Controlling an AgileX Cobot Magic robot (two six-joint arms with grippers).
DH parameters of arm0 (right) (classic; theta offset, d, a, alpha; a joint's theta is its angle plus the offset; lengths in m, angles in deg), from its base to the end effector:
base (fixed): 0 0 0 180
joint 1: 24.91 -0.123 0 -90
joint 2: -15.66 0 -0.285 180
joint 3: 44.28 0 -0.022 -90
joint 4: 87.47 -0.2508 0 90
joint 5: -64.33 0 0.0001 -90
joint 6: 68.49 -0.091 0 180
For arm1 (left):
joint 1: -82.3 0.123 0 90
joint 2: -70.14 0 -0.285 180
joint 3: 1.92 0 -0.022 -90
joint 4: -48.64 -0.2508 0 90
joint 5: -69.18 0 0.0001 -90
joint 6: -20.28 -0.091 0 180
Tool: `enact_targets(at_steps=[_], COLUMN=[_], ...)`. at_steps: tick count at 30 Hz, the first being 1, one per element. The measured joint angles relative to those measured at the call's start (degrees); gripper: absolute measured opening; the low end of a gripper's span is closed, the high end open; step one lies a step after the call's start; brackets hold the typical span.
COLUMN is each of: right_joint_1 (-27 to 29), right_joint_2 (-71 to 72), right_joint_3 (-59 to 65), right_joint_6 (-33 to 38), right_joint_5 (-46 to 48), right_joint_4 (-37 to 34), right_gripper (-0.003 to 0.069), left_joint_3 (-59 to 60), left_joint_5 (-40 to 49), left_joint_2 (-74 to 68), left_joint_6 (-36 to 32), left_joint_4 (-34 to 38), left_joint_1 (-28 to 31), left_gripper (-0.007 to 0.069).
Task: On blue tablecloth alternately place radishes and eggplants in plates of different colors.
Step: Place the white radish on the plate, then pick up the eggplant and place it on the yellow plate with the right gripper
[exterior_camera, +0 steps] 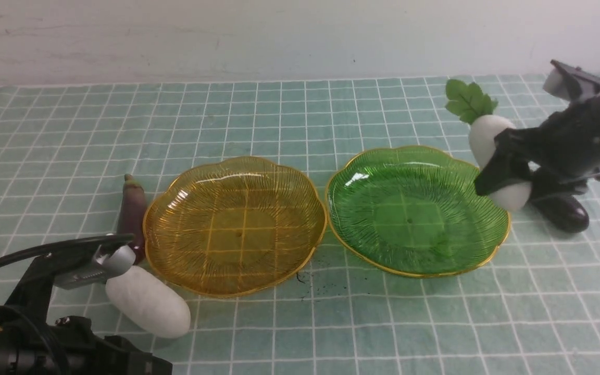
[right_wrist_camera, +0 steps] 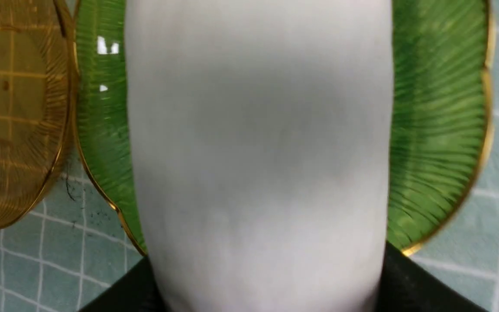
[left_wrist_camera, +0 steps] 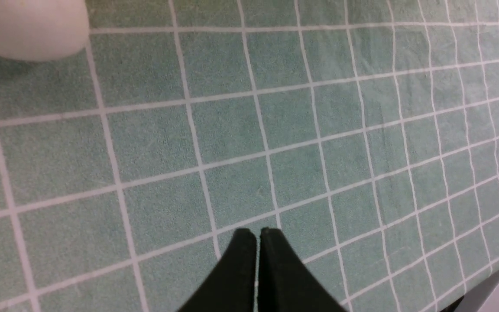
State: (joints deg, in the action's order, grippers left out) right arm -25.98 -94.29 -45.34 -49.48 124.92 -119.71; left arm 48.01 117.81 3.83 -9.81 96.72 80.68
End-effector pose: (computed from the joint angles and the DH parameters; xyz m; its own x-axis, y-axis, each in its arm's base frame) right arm 0.3613 0.0491 0.2526 -0.9620 -0.0458 -0.2693 -0.1655 0.8821 0.4411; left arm 0.1524 -0.0552 0.2253 -0.9185 -0.0646 -0.3902 0.1740 0.8200 -0.5452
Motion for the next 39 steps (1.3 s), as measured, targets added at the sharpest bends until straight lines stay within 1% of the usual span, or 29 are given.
enact_targets(at_steps=[2, 5, 14, 16, 17, 19, 20, 22, 24, 29, 33, 35, 37, 38, 39], right_joint_1=[-1.79, -3.39, -3.82, -3.82, -3.82, -3.82, -3.82, -3.82, -3.82, -3.17, -1.44, -0.18, 0.56, 1.15, 1.22], right_joint_2=[-2.18, -5.29, -8.71, -8.71, -8.71, -8.71, -8.71, -8.71, -8.71, -8.71, -8.71, -8.71, -8.91, -9.32, -9.51], right_joint_3=[0.0, 0.0, 0.0, 0.0, 0.0, 0.0, 0.0, -0.18, -1.17, -5.89, -8.55, -8.98, -9.01, -9.05, -9.05], right_joint_6=[2.61, 3.64, 3.92, 3.92, 3.92, 3.92, 3.92, 3.92, 3.92, 1.9, -3.86, -8.49, -11.24, -13.2, -13.4], right_joint_5=[-1.49, -2.07, -3.75, -3.85, -3.92, -3.99, -3.99, -3.67, -2.33, -0.76, -1.85, -3.94, -5.44, -6.46, -6.56], right_joint_4=[-1.09, -1.38, -0.98, -0.72, -0.73, -0.61, -0.38, 0.44, 3.13, 11.93, 20.19, 25.68, 29.22, 32.24, 32.24], right_gripper=[0.0461, 0.0461, 0.0461, 0.048, 0.0503, 0.0564, 0.0611, 0.0648, 0.068, 0.0686, 0.0671, 0.0655, 0.0645, 0.0631, 0.0628], left_joint_3=[0.0, 0.0, 0.0, 0.0, 0.0, 0.0, 0.0, 0.0, 0.0, 0.0, 0.0, 0.0, 0.0, 0.0, 0.0], left_joint_5=[-0.36, -0.65, -0.65, -0.65, -0.65, -0.65, -0.65, -0.65, -0.65, -0.65, -0.65, -0.65, -0.65, -0.65, -0.65], left_joint_2=[0.0, 0.0, 0.0, 0.0, 0.0, 0.0, 0.0, 0.0, 0.0, 0.0, 0.0, 0.0, 0.0, 0.0, 0.0], left_joint_6=[0.0, 0.0, 0.0, 0.0, 0.0, 0.0, 0.0, 0.0, -0.06, -0.09, -0.09, -0.09, -0.12, -0.16, -0.16], left_joint_4=[0.0, 0.0, 0.0, 0.0, 0.0, 0.0, 0.0, 0.0, 0.0, 0.0, 0.0, 0.0, 0.0, 0.0, 0.0], left_joint_1=[0.0, 0.0, 0.0, 0.0, 0.0, 0.0, 0.0, 0.0, 0.0, 0.0, 0.0, 0.0, 0.0, 0.0, 0.0], left_gripper=[-0.0006, -0.0006, -0.0006, -0.0006, -0.0006, -0.0006, -0.0006, -0.0006, -0.0006, -0.0006, -0.0006, -0.0006, -0.0006, -0.0006, -0.0006])
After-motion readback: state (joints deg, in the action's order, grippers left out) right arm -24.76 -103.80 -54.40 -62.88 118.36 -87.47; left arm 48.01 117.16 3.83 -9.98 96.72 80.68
